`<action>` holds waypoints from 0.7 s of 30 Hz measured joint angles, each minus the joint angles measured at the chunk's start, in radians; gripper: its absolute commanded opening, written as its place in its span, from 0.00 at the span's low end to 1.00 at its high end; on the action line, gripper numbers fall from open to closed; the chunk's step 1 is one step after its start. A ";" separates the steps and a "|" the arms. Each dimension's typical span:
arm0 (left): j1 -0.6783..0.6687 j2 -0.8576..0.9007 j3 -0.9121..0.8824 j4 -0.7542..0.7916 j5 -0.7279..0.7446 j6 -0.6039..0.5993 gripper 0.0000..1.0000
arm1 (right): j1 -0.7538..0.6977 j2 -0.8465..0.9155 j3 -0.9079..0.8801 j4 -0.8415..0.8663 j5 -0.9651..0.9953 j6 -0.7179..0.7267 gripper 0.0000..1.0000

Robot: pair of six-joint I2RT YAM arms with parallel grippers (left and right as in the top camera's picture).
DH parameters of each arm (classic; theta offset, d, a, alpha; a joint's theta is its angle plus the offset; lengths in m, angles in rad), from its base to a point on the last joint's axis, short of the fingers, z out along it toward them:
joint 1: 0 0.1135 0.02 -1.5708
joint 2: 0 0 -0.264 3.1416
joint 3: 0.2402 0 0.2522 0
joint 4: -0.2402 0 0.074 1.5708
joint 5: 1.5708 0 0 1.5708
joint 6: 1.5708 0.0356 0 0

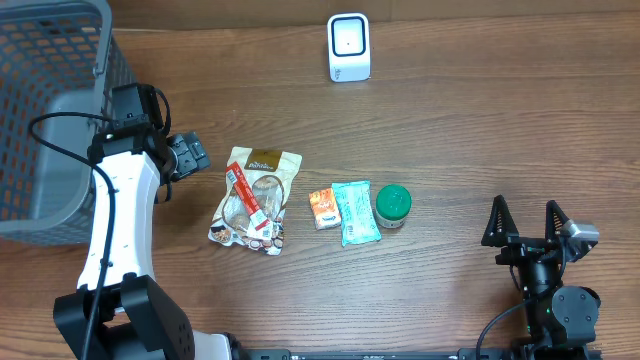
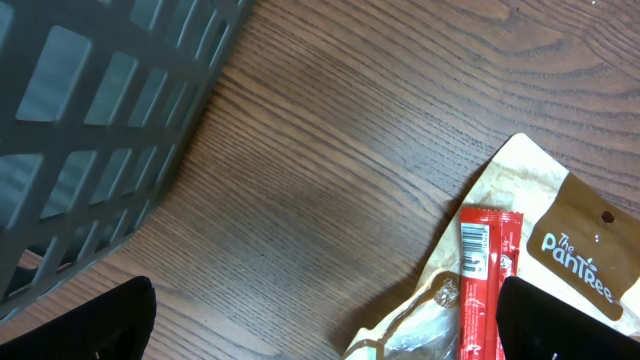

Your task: Scan the item barcode

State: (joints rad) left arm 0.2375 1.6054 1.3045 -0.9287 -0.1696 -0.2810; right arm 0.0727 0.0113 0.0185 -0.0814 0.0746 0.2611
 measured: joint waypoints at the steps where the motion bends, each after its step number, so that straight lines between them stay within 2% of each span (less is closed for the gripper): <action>1: 0.000 0.000 0.000 0.000 0.000 0.000 1.00 | 0.000 0.000 0.000 0.000 0.000 0.000 1.00; 11: 0.000 0.000 0.000 0.000 0.000 0.000 1.00 | 0.000 0.000 0.000 0.000 -0.050 0.000 1.00; 15: 0.000 0.000 0.000 0.000 0.000 0.000 1.00 | 0.000 0.000 0.013 -0.078 -0.065 0.000 1.00; 18: 0.000 0.000 0.000 0.000 0.000 0.000 1.00 | 0.000 0.004 0.075 -0.151 -0.063 0.000 1.00; 21: 0.000 0.000 0.000 0.000 0.000 0.000 1.00 | 0.000 0.024 0.211 -0.218 -0.046 0.000 1.00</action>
State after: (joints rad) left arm 0.2375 1.6054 1.3045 -0.9287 -0.1696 -0.2810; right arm 0.0727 0.0357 0.2298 -0.2993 0.0284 0.2615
